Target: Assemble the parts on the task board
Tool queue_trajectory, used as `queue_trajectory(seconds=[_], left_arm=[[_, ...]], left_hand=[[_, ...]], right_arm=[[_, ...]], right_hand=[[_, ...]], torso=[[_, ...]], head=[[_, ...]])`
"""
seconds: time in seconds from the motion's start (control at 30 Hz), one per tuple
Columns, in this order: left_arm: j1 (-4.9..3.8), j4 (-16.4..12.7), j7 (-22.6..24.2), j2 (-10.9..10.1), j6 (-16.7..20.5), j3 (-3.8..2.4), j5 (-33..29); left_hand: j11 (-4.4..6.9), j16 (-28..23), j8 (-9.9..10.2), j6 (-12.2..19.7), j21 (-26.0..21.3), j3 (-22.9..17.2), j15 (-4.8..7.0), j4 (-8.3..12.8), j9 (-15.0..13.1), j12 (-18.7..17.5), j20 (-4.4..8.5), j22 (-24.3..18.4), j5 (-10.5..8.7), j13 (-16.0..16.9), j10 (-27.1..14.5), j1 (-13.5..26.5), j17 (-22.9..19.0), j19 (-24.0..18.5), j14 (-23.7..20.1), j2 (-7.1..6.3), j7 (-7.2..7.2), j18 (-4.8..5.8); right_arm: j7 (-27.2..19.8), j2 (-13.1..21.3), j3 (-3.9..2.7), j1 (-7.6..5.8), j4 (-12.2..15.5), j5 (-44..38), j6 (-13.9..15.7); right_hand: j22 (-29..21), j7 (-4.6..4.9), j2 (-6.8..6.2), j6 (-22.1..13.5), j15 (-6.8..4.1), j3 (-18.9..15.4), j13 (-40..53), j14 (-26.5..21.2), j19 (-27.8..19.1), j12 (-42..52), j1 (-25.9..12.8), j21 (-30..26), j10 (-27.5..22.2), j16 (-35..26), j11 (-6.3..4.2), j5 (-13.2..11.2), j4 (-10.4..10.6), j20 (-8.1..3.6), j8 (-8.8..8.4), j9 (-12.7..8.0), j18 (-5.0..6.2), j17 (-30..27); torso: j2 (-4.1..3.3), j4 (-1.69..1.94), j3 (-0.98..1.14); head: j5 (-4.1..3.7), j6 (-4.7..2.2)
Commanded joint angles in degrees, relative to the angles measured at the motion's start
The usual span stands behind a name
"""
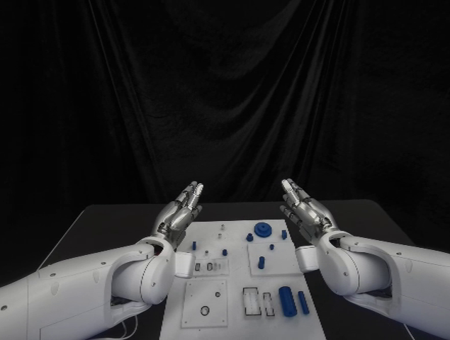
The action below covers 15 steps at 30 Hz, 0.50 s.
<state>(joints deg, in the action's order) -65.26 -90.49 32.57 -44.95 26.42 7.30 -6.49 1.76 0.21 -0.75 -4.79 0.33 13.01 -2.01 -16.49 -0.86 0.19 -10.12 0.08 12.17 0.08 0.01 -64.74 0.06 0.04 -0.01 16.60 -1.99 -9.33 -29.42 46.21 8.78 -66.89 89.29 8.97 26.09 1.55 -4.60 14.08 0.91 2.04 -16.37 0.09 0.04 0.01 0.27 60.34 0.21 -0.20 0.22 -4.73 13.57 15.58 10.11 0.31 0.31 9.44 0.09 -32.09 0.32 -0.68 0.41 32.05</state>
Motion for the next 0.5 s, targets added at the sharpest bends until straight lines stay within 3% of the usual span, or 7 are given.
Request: queue_trajectory(seconds=[0.03,0.1,0.17,0.23,0.27,0.33,0.5], left_arm=[[-1.13,-0.33,5.46,-0.03,-13.91,0.88,-5.59],[-1.89,-0.46,6.54,-0.06,-17.7,1.86,-7.02],[-2.45,-0.55,7.34,-0.08,-20.48,2.58,-8.08],[-3.0,-0.63,8.13,-0.11,-23.25,3.3,-9.14],[-3.24,-0.67,8.46,-0.12,-24.42,3.6,-9.58],[-3.62,-0.73,9.01,-0.13,-26.33,4.09,-10.31],[-4.12,-0.81,9.72,-0.15,-28.8,4.73,-11.25]], left_hand=[[-0.79,-0.21,-0.24,-0.73,-0.33,-0.14,-1.24,-0.32,-0.11,-0.19,-1.07,-0.08,0.55,-0.08,-0.01,-1.09,-0.06,-0.04,0.01,0.19,0.33,-0.92],[-0.98,-0.21,-0.35,-1.29,-0.33,-0.37,-2.0,-0.29,-0.2,-0.19,-1.57,-0.08,1.1,-0.08,-0.01,-1.71,-0.06,-0.04,0.01,0.13,0.89,-0.92],[-1.65,-0.21,-0.49,-1.98,-0.33,-0.51,-2.86,-0.29,-0.3,-0.19,-1.85,-0.08,1.65,-0.08,-0.01,-2.38,-0.06,-0.04,0.01,0.1,1.36,-0.94],[-2.6,-0.21,-1.05,-4.15,-0.33,-1.0,-4.52,-0.25,-0.63,0.01,-2.53,-0.08,4.57,0.11,0.41,-4.0,-0.06,-0.04,0.01,0.08,3.12,-0.93],[-4.61,-0.21,-1.69,-6.13,-0.33,-1.59,-5.88,-0.22,-0.95,1.5,-3.72,-0.08,5.97,0.97,2.57,-5.7,-0.06,-0.04,0.01,0.0,4.42,-0.76],[-7.33,0.29,-2.31,-7.78,0.06,-1.81,-6.7,-0.22,-1.2,3.42,-4.55,0.26,6.68,1.47,3.66,-6.84,0.2,0.29,0.3,-0.02,4.72,-0.81],[-8.94,2.5,-3.16,-10.19,1.74,-2.27,-8.71,-0.12,-1.48,7.71,-6.08,1.38,8.68,2.06,4.94,-8.98,0.89,2.57,1.99,-0.11,6.08,-0.43]], right_arm=[[1.76,0.36,1.1,-1.28,-0.13,7.07,-13.89],[2.05,0.58,2.23,-2.19,-0.2,8.89,-17.51],[2.26,0.74,3.06,-2.85,-0.26,10.22,-20.14],[2.47,0.89,3.87,-3.51,-0.31,11.53,-22.73],[2.55,0.96,4.21,-3.78,-0.34,12.07,-23.81],[2.69,1.06,4.75,-4.21,-0.37,12.94,-25.54],[2.86,1.19,5.39,-4.73,-0.42,13.97,-27.59]], right_hand=[[-1.55,0.73,0.23,0.31,0.58,-0.45,-0.09,-0.04,-0.01,-0.27,1.69,-0.21,0.2,-0.22,0.17,0.54,-0.01,0.69,0.38,0.11,0.75,-0.09],[-1.55,1.86,0.13,0.68,1.46,-0.4,-0.09,-0.04,-0.01,-0.27,2.24,-0.21,0.2,-0.22,1.48,0.64,-0.16,1.47,0.58,0.22,0.76,-0.09],[-1.55,2.26,0.08,0.79,1.86,-0.4,-0.09,-0.04,-0.01,-0.27,2.44,-0.21,0.2,-0.22,1.92,0.69,-0.22,1.94,0.64,0.25,0.77,-0.09],[-1.55,4.02,-0.2,2.4,3.35,-0.23,-0.09,-0.04,-0.01,-0.27,3.57,-0.21,0.2,-0.22,3.63,1.95,-0.9,3.16,1.68,0.72,0.8,-0.09],[-1.55,5.26,-0.3,3.21,3.74,-0.23,-0.09,-0.04,-0.01,-0.27,3.94,-0.21,0.2,-0.22,4.12,2.94,-1.05,3.59,2.42,0.94,0.82,-0.09],[-1.46,5.5,-0.39,3.45,4.29,-0.25,-0.09,-0.04,0.1,-0.27,4.22,-0.11,0.2,-0.22,4.58,3.44,-1.09,3.95,2.84,0.99,0.85,-0.09],[-0.94,7.66,-0.25,6.19,6.53,-0.08,0.05,0.07,1.06,0.04,5.72,0.6,0.26,0.06,6.64,5.71,-1.25,5.26,6.55,1.68,0.89,0.07]], torso=[[-0.02,0.01,-0.01],[-0.02,0.01,-0.01],[-0.02,0.01,-0.01],[-0.02,0.01,-0.01],[-0.02,0.01,-0.01],[-0.02,0.01,-0.01],[-0.02,0.01,-0.01]], head=[[0.01,0.0],[0.01,0.0],[0.01,0.0],[0.01,0.0],[0.01,0.0],[0.01,0.0],[0.01,0.0]])
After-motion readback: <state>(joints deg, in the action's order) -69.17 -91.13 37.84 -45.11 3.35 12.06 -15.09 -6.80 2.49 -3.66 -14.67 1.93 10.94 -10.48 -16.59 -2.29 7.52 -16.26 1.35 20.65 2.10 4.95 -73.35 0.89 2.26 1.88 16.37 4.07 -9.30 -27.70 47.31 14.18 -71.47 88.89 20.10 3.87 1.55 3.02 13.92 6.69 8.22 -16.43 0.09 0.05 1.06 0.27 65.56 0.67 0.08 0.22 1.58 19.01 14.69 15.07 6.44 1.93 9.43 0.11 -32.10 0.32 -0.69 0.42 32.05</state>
